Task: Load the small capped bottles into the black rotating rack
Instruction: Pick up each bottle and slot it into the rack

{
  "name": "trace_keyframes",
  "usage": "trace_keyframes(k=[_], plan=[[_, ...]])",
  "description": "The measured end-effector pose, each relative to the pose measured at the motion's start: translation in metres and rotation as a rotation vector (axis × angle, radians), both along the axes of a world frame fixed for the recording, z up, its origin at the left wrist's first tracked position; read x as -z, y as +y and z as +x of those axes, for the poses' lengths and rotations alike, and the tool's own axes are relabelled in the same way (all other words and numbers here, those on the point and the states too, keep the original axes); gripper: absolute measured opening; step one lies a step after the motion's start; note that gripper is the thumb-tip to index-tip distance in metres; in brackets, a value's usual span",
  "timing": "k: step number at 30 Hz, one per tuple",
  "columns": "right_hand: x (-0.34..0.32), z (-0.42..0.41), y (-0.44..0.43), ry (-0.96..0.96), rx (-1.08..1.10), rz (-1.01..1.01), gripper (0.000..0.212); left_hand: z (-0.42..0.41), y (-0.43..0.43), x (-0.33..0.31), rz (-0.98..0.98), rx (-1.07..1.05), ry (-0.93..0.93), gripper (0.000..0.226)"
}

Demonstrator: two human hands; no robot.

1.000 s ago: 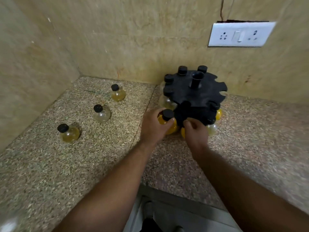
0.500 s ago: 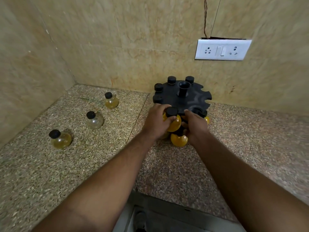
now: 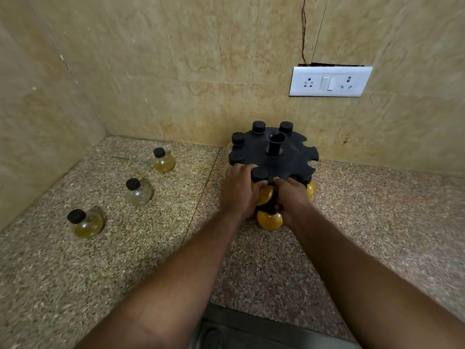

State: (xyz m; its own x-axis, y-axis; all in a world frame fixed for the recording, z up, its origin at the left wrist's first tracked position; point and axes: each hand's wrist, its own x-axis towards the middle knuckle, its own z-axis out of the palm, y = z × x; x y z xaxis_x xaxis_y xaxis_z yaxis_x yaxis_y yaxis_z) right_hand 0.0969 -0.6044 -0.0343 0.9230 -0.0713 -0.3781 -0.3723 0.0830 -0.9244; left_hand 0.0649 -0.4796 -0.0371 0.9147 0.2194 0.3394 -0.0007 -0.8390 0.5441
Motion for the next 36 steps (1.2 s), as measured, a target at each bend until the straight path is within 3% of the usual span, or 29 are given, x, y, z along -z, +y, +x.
trace_keyframes(k=[5,14,21,30,36], plan=[[-0.007,-0.010,0.013,-0.061,0.000,-0.091,0.024,-0.003,0.010,0.007,-0.053,-0.029,-0.030,0.053],[0.013,-0.045,0.064,-0.092,-0.238,-0.187,0.031,-0.007,0.071,0.032,-0.283,-0.130,-0.021,0.047],[0.046,-0.035,0.136,-0.136,-0.485,-0.479,0.019,-0.039,0.145,0.079,-0.444,-0.395,0.071,0.049],[0.081,-0.031,0.248,-0.240,-0.816,-0.807,0.045,-0.066,0.242,0.120,-0.546,-0.699,0.101,0.068],[0.117,-0.020,0.283,-0.264,-1.237,-1.179,0.090,-0.058,0.284,0.120,-0.349,-0.726,0.009,0.075]])
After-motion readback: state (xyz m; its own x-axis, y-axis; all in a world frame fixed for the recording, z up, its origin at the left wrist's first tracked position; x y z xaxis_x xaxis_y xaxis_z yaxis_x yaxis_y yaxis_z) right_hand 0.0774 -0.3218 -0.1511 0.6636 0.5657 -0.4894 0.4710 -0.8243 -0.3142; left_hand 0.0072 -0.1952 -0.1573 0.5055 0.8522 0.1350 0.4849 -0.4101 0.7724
